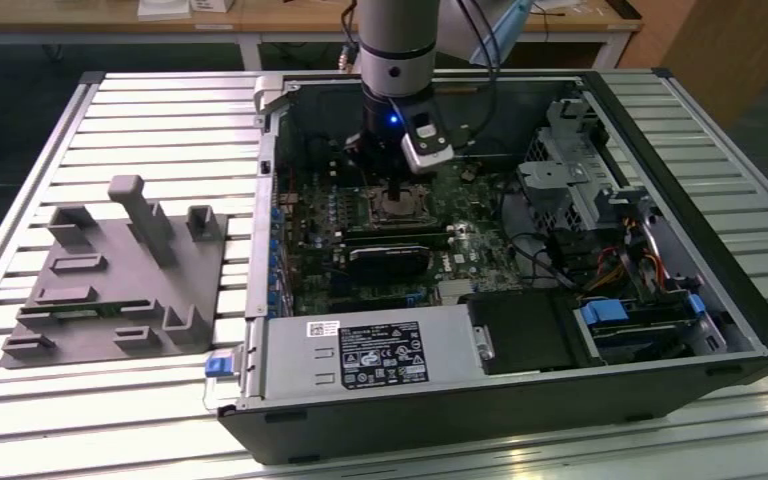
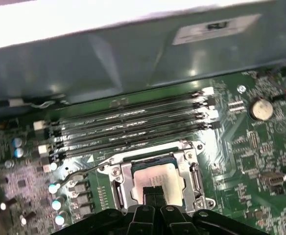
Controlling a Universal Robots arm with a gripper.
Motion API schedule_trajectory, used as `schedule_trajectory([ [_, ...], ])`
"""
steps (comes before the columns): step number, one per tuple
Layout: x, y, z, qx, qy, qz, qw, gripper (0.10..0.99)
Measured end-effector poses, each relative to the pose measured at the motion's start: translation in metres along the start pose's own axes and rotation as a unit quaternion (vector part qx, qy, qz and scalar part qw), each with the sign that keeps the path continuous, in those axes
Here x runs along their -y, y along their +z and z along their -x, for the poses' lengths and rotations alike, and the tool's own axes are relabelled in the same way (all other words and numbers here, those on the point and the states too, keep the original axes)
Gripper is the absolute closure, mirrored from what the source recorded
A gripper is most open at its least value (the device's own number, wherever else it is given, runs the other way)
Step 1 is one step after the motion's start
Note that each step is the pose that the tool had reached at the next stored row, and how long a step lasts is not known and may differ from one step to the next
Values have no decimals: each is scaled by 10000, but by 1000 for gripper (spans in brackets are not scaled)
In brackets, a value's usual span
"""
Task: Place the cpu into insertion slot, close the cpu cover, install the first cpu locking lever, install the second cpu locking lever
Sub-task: 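Close the cpu cover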
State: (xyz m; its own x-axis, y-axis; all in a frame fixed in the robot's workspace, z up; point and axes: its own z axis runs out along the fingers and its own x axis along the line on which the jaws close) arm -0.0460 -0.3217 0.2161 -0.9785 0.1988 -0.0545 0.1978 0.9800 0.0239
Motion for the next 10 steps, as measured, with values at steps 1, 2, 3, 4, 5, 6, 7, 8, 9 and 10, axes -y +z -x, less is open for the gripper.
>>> schedule_trajectory([
  [1,0,1,0,-1,-97,0,10000,980],
  [2,0,2,0,-3,-188,1,9998,980],
  [3,0,2,0,-4,-278,3,9996,980],
  [4,0,3,0,-5,-367,4,9993,980],
  [5,0,4,0,-7,-458,5,9990,980],
  [6,0,5,0,-8,-547,7,9985,980],
  [7,0,6,0,-9,-637,8,9980,980],
  [8,0,6,0,-11,-727,9,9974,980],
  [9,0,8,0,-12,-823,9,9966,980],
  [10,0,9,0,-14,-912,9,9958,980],
])
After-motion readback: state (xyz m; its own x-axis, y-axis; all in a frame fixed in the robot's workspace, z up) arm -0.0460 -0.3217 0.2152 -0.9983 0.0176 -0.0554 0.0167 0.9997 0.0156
